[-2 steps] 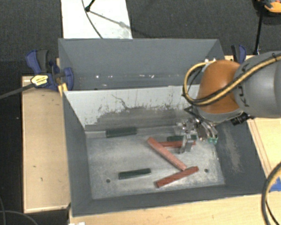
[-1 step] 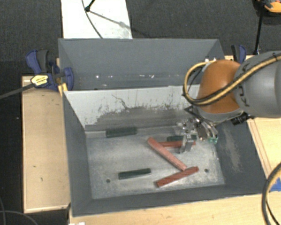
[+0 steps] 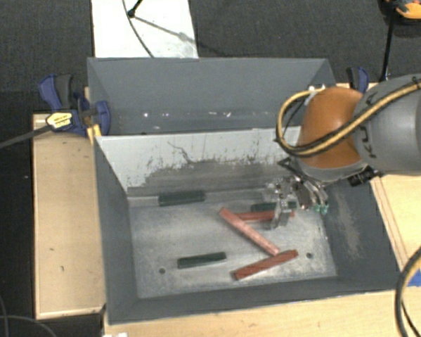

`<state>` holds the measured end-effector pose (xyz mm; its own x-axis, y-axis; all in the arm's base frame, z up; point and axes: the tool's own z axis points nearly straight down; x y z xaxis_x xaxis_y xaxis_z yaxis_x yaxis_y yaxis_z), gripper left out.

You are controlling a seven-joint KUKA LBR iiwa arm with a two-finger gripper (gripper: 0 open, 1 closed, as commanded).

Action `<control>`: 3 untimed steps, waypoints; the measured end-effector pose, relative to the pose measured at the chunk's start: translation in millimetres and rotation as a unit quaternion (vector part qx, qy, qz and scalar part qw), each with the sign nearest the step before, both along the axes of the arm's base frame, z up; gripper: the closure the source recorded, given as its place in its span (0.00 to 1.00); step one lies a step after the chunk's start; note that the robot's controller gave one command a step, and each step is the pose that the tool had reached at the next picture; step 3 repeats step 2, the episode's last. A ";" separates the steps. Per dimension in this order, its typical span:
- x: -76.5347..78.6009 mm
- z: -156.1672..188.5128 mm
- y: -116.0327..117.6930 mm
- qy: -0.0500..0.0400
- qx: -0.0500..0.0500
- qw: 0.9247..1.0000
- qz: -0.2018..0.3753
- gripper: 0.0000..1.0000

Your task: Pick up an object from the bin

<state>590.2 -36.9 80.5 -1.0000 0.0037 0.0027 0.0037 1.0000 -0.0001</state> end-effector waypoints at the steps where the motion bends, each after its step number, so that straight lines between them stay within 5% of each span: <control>1: 0.5 17.5 0.1 -0.001 0.000 1.000 0.000 1.00; 3: 2.3 26.8 0.0 -0.004 0.000 1.000 0.000 1.00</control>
Offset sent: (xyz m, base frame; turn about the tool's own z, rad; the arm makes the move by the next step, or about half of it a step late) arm 0.0001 -0.0001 0.0117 0.0000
